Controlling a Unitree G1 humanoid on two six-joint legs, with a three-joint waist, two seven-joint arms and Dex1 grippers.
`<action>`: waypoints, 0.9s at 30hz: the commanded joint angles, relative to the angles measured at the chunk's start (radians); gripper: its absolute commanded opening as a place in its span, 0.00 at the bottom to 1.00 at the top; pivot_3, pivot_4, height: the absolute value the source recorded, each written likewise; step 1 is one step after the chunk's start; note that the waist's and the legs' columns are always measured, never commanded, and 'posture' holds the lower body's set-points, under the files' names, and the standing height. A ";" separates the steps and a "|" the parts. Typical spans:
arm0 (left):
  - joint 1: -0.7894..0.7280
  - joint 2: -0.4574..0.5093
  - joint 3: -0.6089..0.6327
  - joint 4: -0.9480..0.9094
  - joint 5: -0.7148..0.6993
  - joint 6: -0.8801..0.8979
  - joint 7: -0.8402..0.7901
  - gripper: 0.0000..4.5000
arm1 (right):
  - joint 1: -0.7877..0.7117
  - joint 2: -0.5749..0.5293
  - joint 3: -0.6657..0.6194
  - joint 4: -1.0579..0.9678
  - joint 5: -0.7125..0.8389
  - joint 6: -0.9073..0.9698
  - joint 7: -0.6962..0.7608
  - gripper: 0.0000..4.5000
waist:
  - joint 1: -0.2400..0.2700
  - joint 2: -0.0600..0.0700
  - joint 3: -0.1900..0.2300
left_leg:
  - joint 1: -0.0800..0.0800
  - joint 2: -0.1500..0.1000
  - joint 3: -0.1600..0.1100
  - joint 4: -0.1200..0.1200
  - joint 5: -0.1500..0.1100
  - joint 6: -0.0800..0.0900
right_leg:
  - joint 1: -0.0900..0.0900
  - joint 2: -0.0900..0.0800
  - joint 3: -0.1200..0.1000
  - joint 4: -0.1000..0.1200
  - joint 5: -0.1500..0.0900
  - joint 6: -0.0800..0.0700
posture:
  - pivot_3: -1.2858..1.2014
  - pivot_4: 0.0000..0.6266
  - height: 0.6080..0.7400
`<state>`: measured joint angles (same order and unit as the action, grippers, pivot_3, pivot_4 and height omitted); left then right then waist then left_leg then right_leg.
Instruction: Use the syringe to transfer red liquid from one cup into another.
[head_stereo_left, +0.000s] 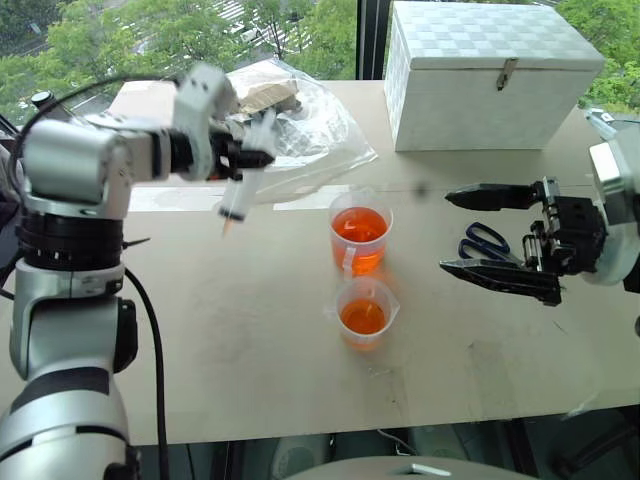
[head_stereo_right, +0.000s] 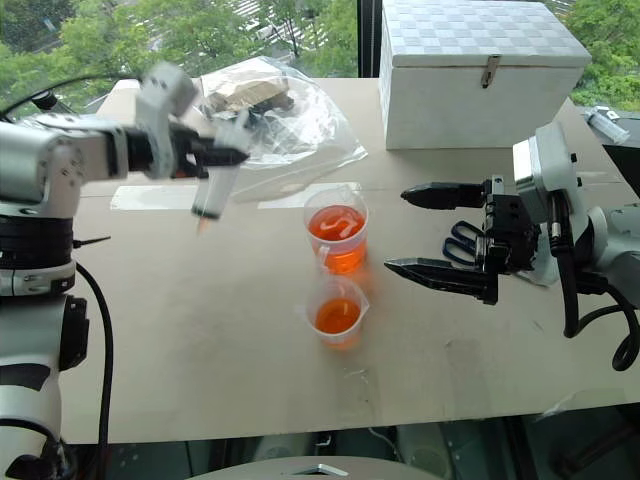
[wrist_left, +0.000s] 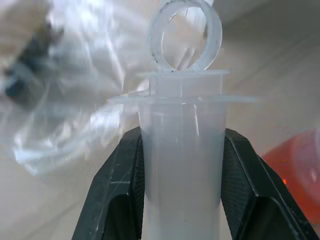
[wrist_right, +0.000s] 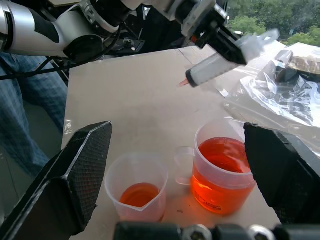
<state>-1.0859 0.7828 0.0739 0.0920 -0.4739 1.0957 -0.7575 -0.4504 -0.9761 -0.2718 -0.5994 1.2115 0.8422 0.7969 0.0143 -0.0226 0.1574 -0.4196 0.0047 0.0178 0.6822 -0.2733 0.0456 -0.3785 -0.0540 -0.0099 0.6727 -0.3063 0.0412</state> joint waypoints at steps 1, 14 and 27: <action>-0.032 -0.098 0.094 -0.069 -0.059 -0.115 0.032 0.31 | -0.045 0.026 -0.003 0.042 -0.030 -0.041 -0.013 1.00 | 0.002 0.000 0.000 | 0.000 0.000 0.000 0.000 0.000 0.000 | 0.000 0.000 0.000 0.000 0.000 0.000 | 0.52 0.24 1.00; 0.242 -0.382 0.049 -0.360 -0.185 -0.386 -0.029 0.31 | -0.250 0.204 -0.020 0.180 -0.054 -0.070 -0.291 1.00 | -0.025 0.001 -0.001 | 0.003 0.000 0.003 0.001 0.000 0.000 | 0.000 0.001 0.004 0.005 0.000 0.000 | 0.52 0.24 1.00; 0.497 -0.413 -0.051 -0.427 -0.109 -0.624 -0.063 0.31 | -0.285 0.360 0.117 0.140 -0.123 -0.052 -0.476 1.00 | -0.022 0.001 -0.001 | 0.003 0.000 0.003 0.001 0.000 0.000 | 0.000 0.001 0.003 0.005 0.000 0.000 | 0.52 0.24 1.00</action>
<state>-0.5958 0.3632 0.0290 -0.2865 -0.5920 0.5218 -0.8044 -0.7255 -0.5992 -0.1749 -0.4297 1.1431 0.8064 0.2894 -0.0079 -0.0214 0.1568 -0.4168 0.0048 0.0203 0.6829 -0.2731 0.0453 -0.3785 -0.0531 -0.0072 0.6780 -0.3062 0.0412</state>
